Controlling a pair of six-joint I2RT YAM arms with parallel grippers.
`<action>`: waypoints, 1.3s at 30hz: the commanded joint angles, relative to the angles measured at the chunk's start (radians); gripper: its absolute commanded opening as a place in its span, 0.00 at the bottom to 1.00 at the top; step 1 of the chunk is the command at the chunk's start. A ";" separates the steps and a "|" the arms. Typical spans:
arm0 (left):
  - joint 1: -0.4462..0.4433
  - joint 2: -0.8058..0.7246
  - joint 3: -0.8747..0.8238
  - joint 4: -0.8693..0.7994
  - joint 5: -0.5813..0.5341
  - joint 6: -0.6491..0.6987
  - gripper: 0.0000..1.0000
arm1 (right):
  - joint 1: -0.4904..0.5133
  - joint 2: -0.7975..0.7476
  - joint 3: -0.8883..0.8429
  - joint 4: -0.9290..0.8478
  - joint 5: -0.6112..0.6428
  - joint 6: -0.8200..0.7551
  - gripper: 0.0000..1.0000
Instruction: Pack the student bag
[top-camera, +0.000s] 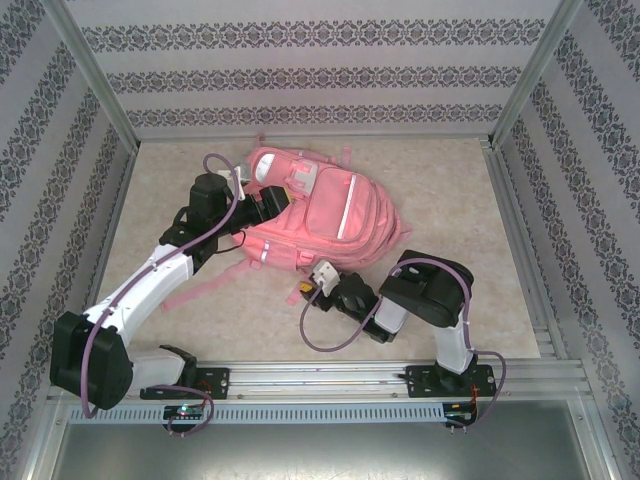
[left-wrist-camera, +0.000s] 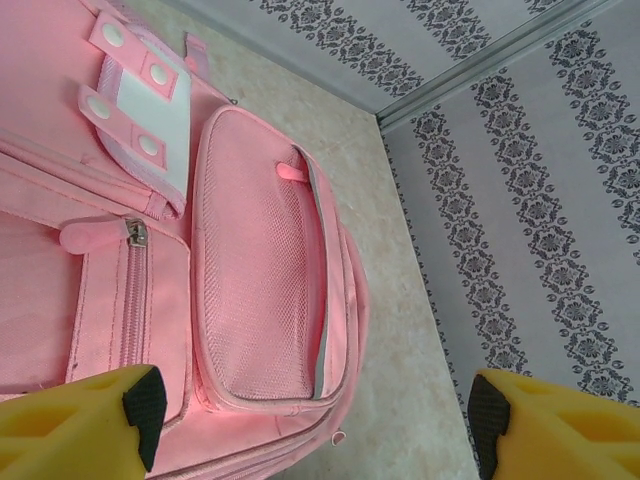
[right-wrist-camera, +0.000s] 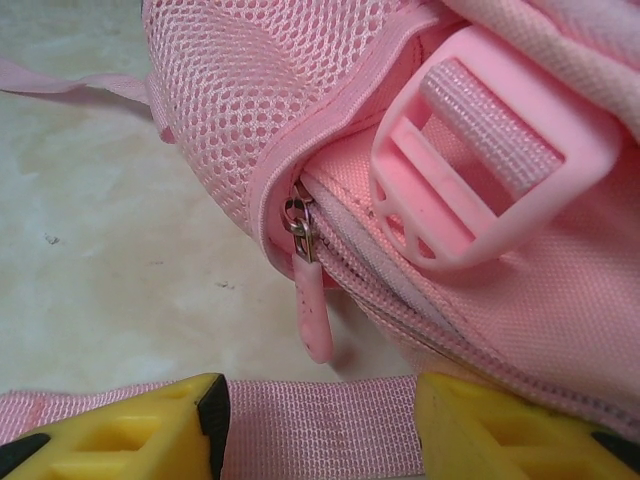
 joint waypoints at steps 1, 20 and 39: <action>0.016 0.014 -0.011 0.061 0.021 -0.015 0.80 | 0.006 0.004 0.026 0.065 0.009 -0.016 0.51; 0.042 0.045 -0.050 0.146 0.054 -0.105 0.77 | 0.117 0.098 0.138 0.065 0.365 -0.016 0.53; 0.052 0.021 -0.020 -0.077 -0.085 -0.050 0.87 | 0.108 0.083 0.122 0.016 0.408 -0.018 0.00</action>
